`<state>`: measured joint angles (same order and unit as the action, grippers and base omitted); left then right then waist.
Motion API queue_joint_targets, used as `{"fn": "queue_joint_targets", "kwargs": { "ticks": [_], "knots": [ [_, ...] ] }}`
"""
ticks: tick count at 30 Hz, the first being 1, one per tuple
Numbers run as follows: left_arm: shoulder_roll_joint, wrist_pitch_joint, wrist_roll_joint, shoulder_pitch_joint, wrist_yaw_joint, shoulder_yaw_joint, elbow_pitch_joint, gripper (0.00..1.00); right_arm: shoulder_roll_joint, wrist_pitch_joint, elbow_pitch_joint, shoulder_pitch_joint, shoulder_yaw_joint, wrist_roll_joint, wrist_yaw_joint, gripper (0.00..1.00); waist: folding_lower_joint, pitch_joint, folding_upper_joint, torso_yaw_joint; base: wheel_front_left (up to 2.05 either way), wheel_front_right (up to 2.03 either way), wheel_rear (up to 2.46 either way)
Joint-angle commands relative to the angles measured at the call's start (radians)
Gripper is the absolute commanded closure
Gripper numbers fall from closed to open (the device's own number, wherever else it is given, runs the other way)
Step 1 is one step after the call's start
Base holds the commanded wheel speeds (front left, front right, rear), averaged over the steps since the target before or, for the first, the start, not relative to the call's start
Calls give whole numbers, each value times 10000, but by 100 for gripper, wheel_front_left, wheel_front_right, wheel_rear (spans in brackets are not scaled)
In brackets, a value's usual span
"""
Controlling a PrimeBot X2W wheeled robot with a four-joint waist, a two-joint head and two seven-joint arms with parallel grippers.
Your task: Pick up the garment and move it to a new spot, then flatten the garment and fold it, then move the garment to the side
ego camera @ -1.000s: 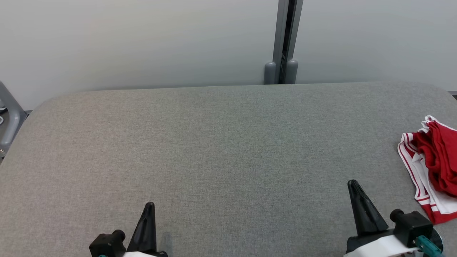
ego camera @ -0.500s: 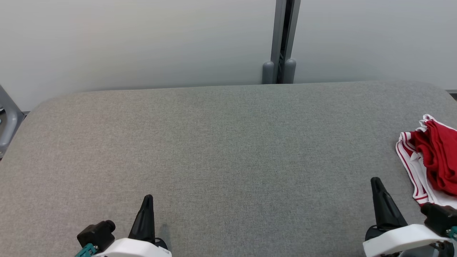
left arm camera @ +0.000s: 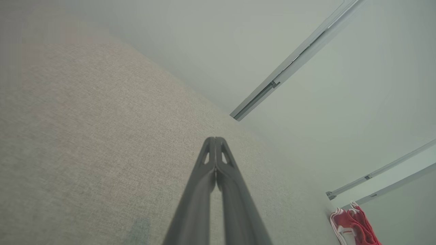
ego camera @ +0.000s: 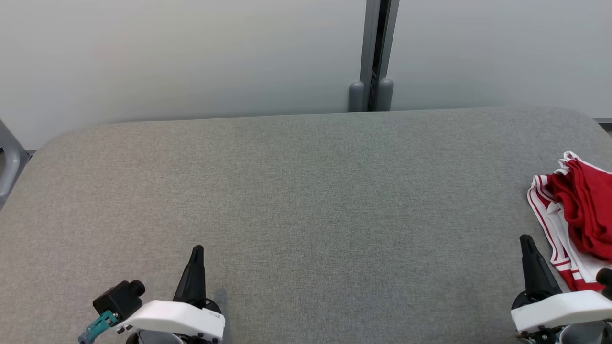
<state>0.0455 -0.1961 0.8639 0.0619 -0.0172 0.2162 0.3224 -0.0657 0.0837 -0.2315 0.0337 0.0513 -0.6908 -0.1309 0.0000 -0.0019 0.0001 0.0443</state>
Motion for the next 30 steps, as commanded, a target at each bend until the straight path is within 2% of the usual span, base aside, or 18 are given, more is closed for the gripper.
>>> {"fn": "queue_joint_targets", "kwargs": {
  "ticks": [1,30],
  "knots": [
    [26,24,343,402,115,-40,-64,100,-115,-132,91,326,146,-412,-1,100,0,2,-1,-7,0,0,0],
    [41,471,3467,1344,663,-83,430,100,-260,-1410,-306,757,1314,-3911,0,100,0,27,-1,-141,0,0,0]
  ]
}}
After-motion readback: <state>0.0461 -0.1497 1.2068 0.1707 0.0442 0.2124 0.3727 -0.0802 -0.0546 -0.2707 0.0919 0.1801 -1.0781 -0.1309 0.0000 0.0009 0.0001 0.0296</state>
